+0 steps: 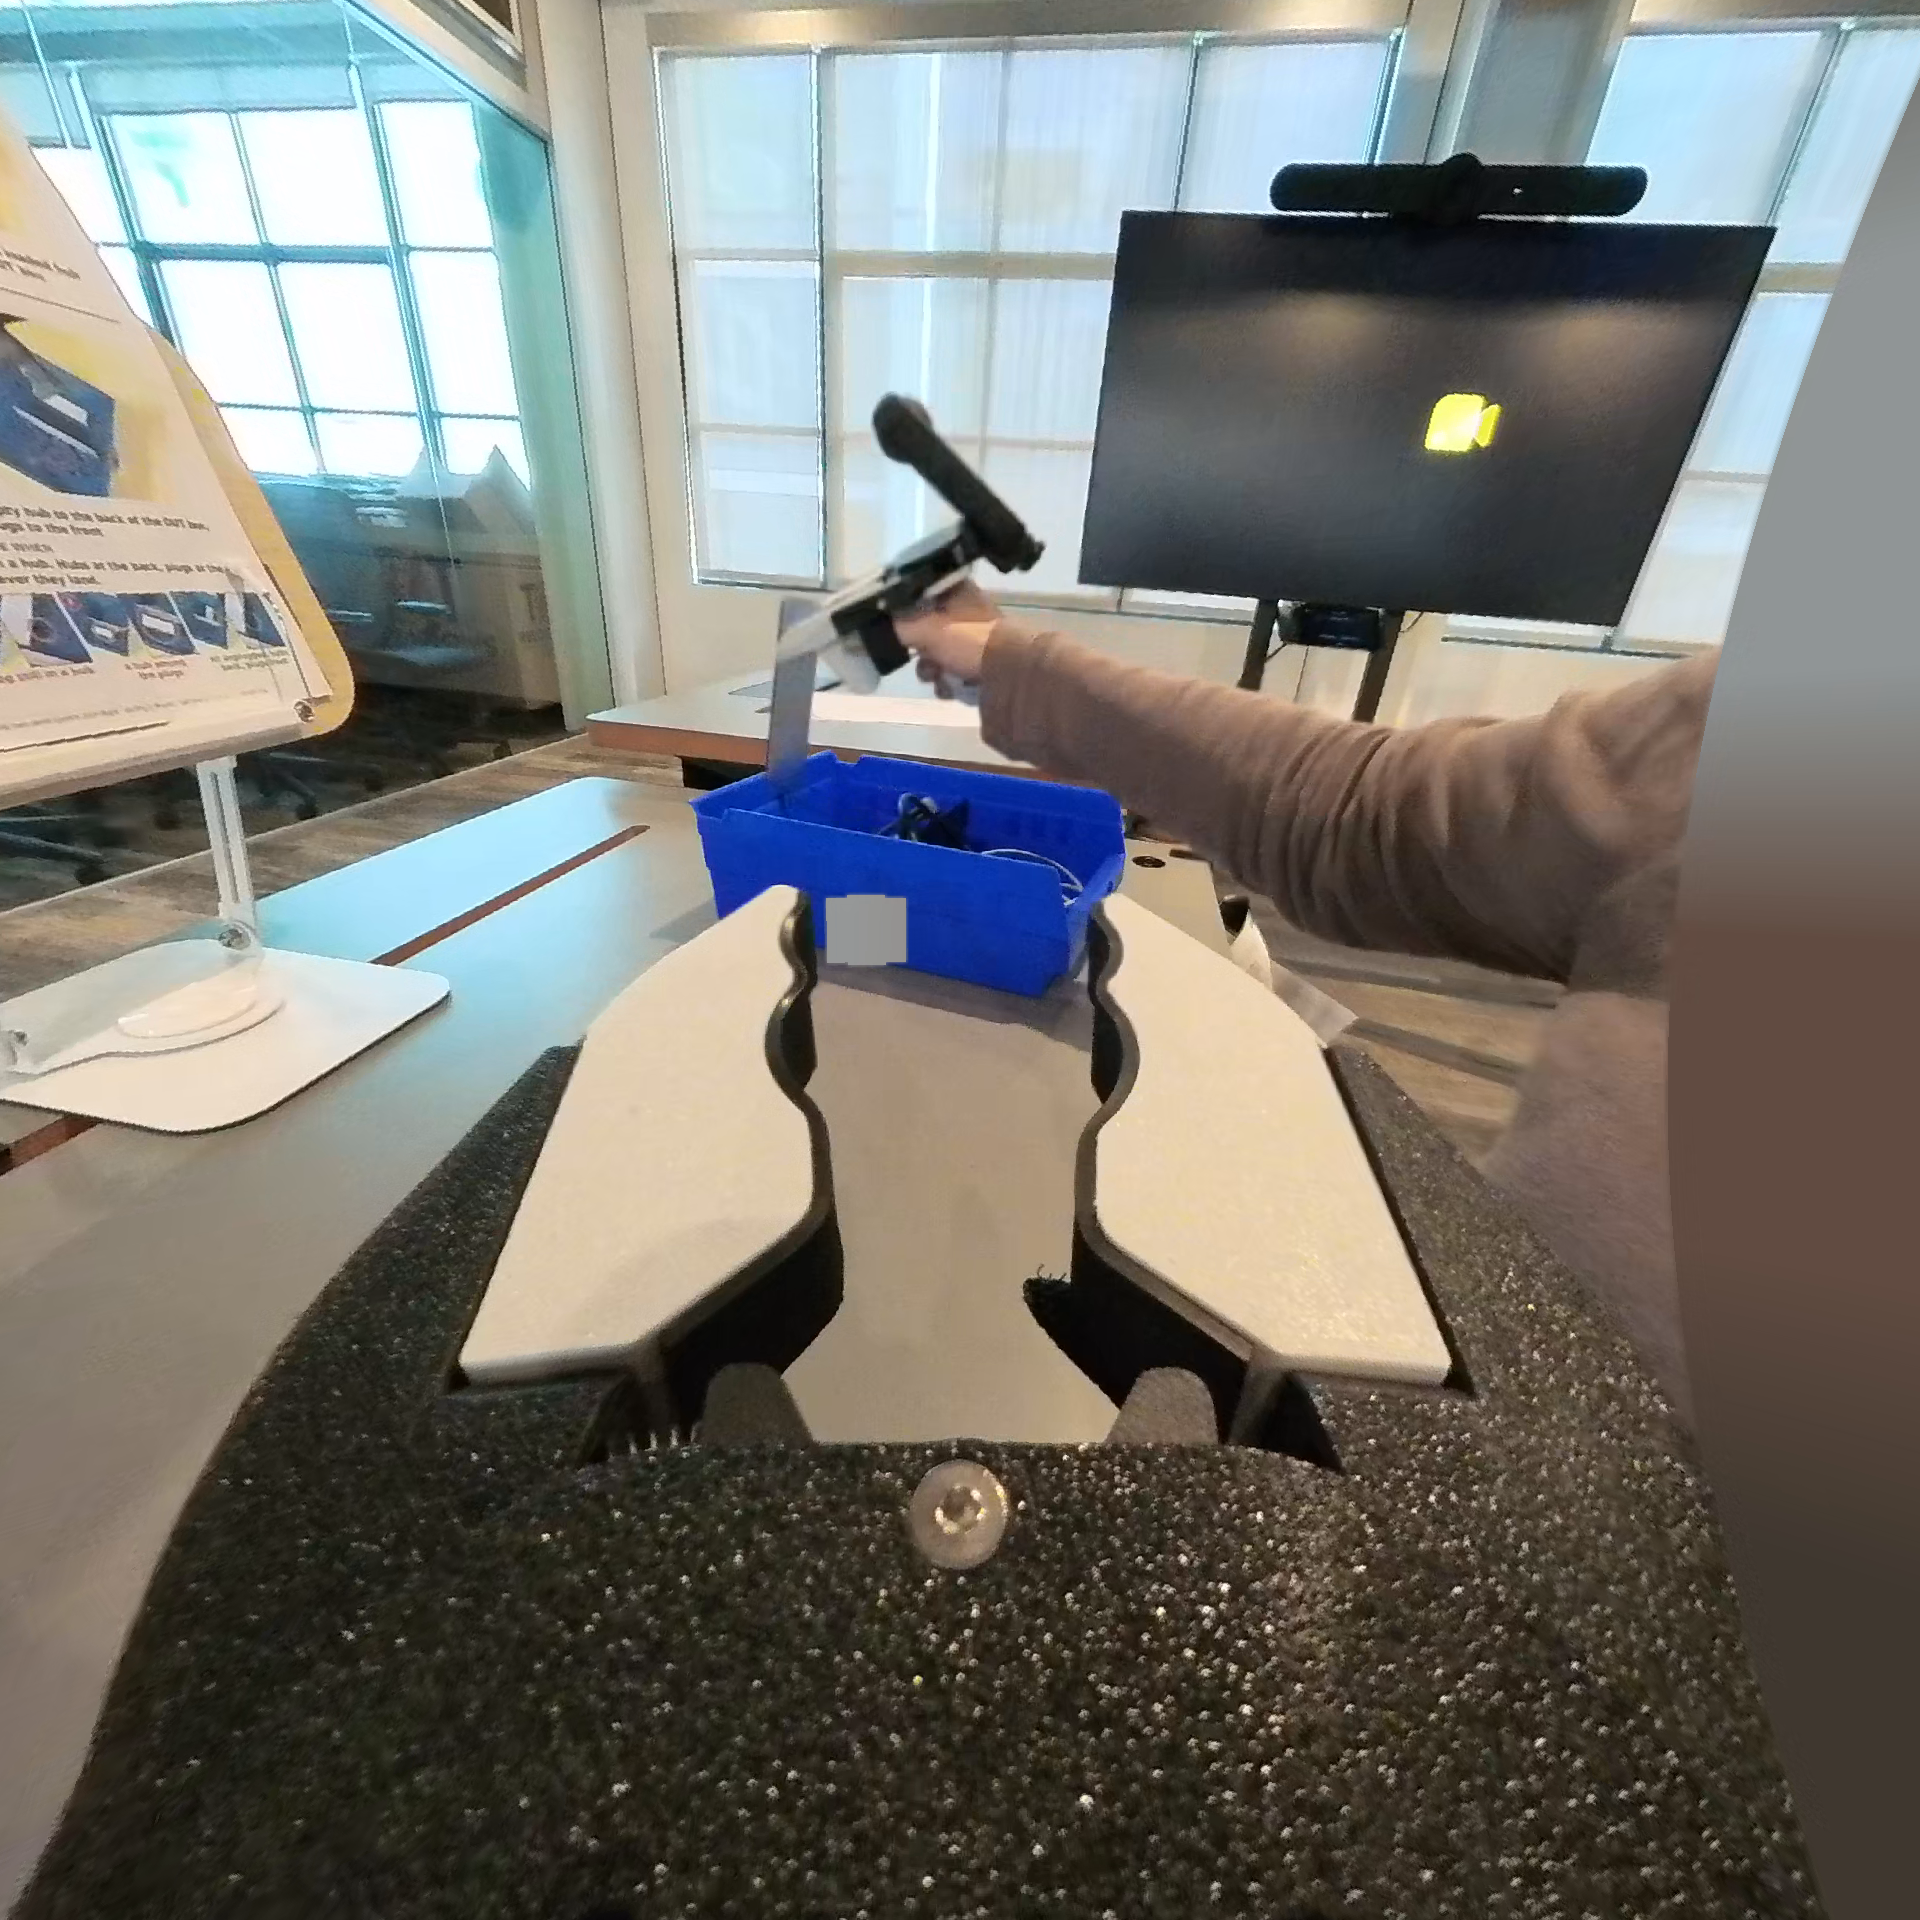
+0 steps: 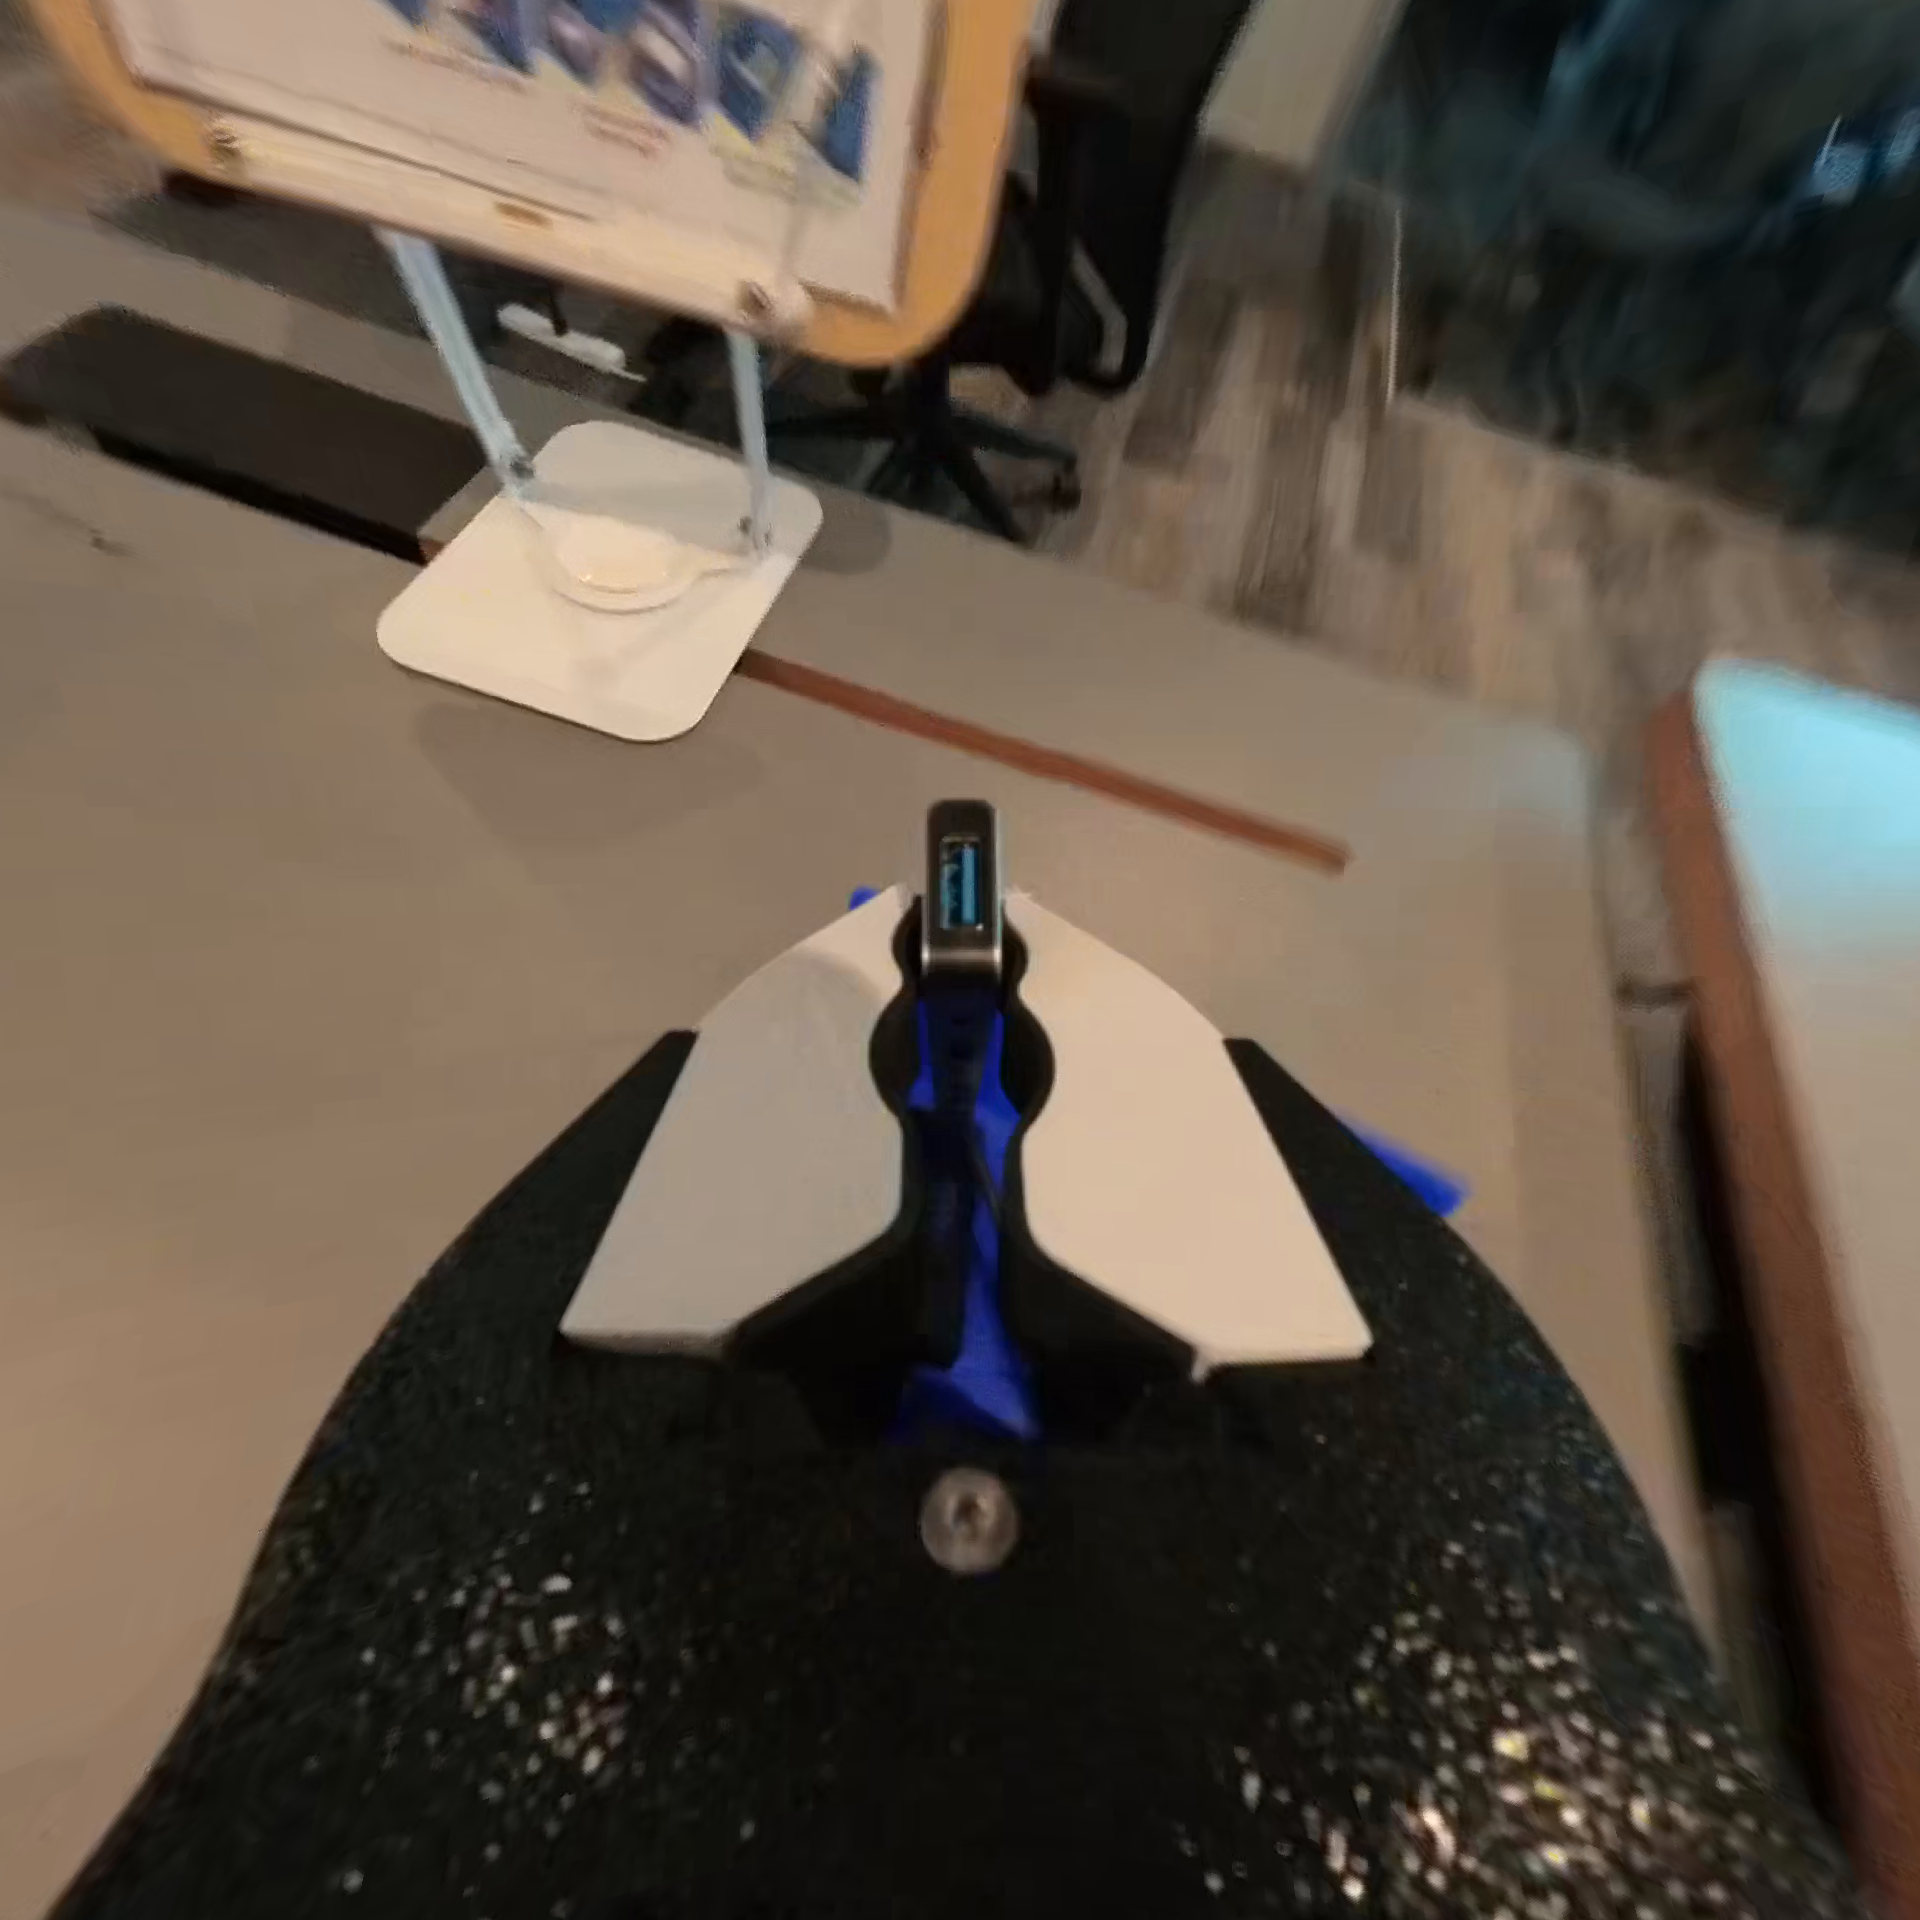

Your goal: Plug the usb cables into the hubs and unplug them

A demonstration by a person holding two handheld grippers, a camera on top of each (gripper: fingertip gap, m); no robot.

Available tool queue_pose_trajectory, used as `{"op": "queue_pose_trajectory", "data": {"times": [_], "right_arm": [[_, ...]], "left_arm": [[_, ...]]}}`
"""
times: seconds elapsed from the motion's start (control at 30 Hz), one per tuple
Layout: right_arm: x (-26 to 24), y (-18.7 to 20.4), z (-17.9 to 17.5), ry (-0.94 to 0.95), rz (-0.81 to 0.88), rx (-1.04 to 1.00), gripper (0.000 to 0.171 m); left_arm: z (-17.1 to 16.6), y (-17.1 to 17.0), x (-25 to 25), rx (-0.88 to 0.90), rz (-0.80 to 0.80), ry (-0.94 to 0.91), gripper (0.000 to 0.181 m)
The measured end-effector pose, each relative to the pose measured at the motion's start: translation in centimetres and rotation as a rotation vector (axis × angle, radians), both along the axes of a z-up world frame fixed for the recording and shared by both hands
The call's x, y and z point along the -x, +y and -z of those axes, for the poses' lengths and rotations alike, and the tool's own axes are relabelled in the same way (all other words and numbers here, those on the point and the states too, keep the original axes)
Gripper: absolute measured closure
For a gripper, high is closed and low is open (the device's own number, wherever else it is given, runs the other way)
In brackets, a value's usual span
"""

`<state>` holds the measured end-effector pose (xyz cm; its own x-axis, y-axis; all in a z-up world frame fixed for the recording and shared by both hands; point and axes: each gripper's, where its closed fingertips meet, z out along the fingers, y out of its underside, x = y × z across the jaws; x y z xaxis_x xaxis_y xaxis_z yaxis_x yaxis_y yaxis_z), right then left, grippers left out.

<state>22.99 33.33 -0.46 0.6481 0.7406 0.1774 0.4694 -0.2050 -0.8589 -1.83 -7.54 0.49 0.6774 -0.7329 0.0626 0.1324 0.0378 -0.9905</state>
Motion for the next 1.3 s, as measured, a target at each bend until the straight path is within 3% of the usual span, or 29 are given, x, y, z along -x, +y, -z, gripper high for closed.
{"op": "queue_pose_trajectory", "data": {"times": [0.17, 0.33, 0.63, 0.8, 0.9, 1.03, 1.2, 1.3], "right_arm": [[-2.6, 1.8, 6.4, 0.221, 0.274, 0.464, 0.161], [-5.0, 2.6, 7.4, 0.332, 0.421, 0.63, 0.16], [-7.9, 0.0, 11.1, 0.271, 0.488, 0.969, 0.119], [-8.3, -1.4, 6.9, 0.253, 0.414, 0.806, 0.095], [-5.8, -4.6, 2.7, 0.258, 0.234, 0.605, 0.089], [0.9, -12.7, -2.0, 0.284, -0.124, 0.268, 0.094], [8.8, -22.5, -1.3, 0.275, -0.403, -0.066, 0.102], [13.4, -27.2, 0.1, 0.406, -0.574, -0.121, 0.108]], "left_arm": [[0.0, 0.1, 0.1, 0.001, -0.005, -0.003, 0.131], [-0.1, 0.1, 0.3, 0.003, -0.014, -0.014, 0.131], [-0.5, -0.1, 0.8, 0.007, -0.021, -0.03, 0.129], [-1.2, -0.6, 2.2, -0.02, -0.082, -0.017, 0.126], [-2.0, -1.1, 4.3, -0.037, -0.173, -0.022, 0.126], [-2.9, -2.2, 9.2, -0.03, -0.4, -0.028, 0.124], [-3.9, -5.2, 16.6, -0.04, -0.705, -0.128, 0.124], [-3.5, -7.2, 20.9, -0.038, -0.887, -0.155, 0.124]]}}
